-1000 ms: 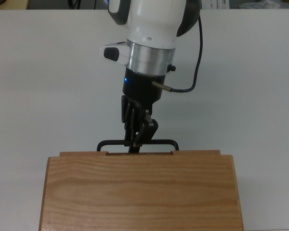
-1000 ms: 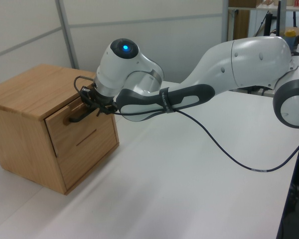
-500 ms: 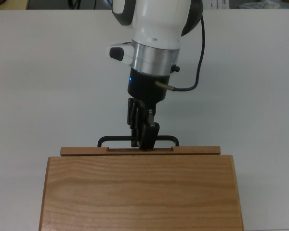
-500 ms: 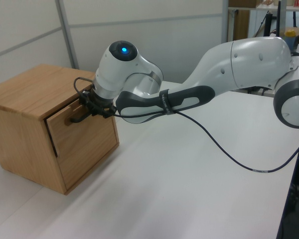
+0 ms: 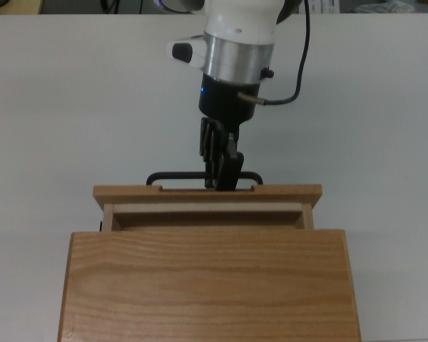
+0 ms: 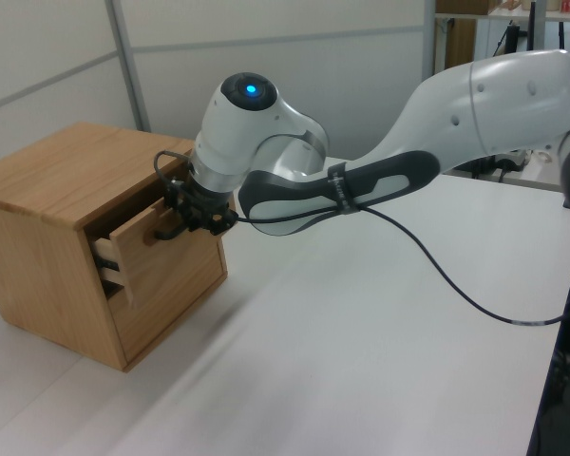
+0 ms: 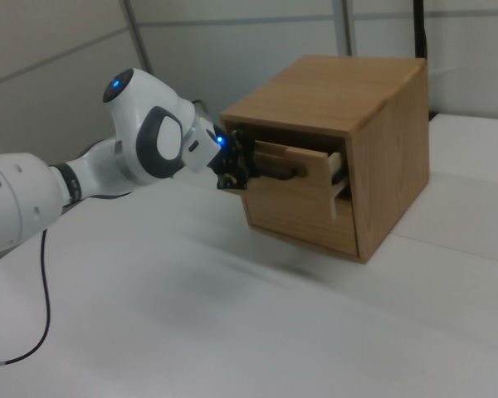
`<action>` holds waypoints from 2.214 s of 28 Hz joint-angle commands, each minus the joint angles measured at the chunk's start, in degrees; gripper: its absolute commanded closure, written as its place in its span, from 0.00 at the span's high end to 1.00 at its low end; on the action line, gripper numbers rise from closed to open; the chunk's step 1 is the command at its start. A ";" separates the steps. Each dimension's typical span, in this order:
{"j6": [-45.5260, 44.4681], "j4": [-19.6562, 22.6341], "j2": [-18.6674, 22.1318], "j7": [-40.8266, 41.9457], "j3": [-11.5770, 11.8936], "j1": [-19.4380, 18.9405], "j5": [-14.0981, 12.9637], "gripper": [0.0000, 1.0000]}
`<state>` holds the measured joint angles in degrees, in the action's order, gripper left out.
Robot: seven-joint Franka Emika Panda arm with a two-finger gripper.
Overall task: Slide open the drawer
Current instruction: 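Pull the handle outward, sliding the upper drawer out of the cabinet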
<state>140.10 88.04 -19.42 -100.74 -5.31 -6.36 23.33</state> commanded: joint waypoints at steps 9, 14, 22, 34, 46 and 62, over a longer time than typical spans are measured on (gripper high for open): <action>-1.23 15.05 13.00 -1.39 -1.19 0.21 -5.13 0.00; -2.02 18.91 15.63 -1.48 -1.19 0.30 -5.93 0.00; -2.11 23.40 19.24 -0.77 -1.02 0.30 -6.81 0.00; -2.11 28.94 22.93 -0.60 -1.02 -0.05 -6.90 0.00; -3.42 32.54 26.18 -0.42 -0.93 -0.23 -6.98 0.00; -4.66 35.45 29.70 0.19 -0.58 -0.23 -7.33 0.00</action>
<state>139.74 120.68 8.27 -101.66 -6.03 -6.37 17.88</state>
